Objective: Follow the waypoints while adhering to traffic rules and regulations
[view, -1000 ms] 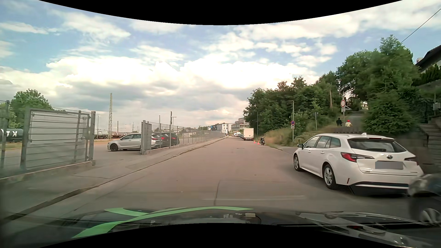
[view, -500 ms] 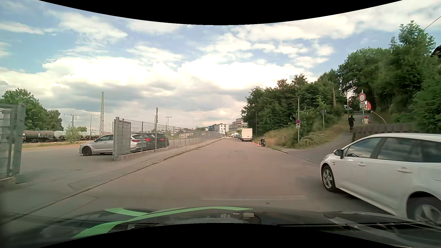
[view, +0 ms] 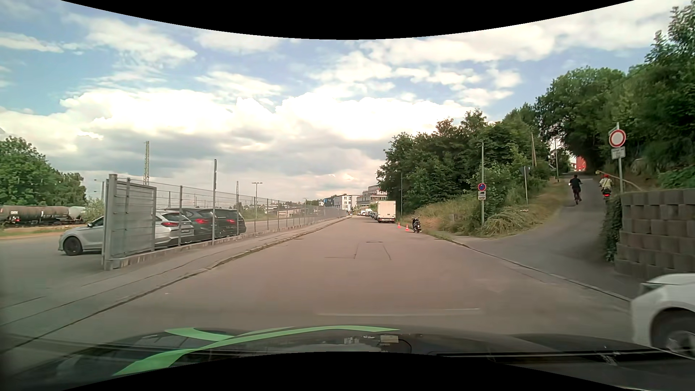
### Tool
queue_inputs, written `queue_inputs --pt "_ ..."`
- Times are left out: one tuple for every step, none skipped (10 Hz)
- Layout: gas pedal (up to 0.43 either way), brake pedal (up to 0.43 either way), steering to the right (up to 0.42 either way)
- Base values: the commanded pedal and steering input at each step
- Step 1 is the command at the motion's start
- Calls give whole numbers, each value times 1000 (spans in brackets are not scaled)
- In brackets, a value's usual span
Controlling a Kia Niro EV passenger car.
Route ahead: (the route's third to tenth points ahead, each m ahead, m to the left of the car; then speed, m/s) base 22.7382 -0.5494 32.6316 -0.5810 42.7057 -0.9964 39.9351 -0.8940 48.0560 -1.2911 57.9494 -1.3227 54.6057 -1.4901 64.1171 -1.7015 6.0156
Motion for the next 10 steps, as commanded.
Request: queue_inputs --pt "130 0 9" --pt "130 0 9" --pt "130 0 9" --pt "130 0 10" --pt "130 0 9" --pt "130 0 8" --pt "118 0 7" --pt "98 0 5" --pt "87 0 4" --pt "87 0 4"
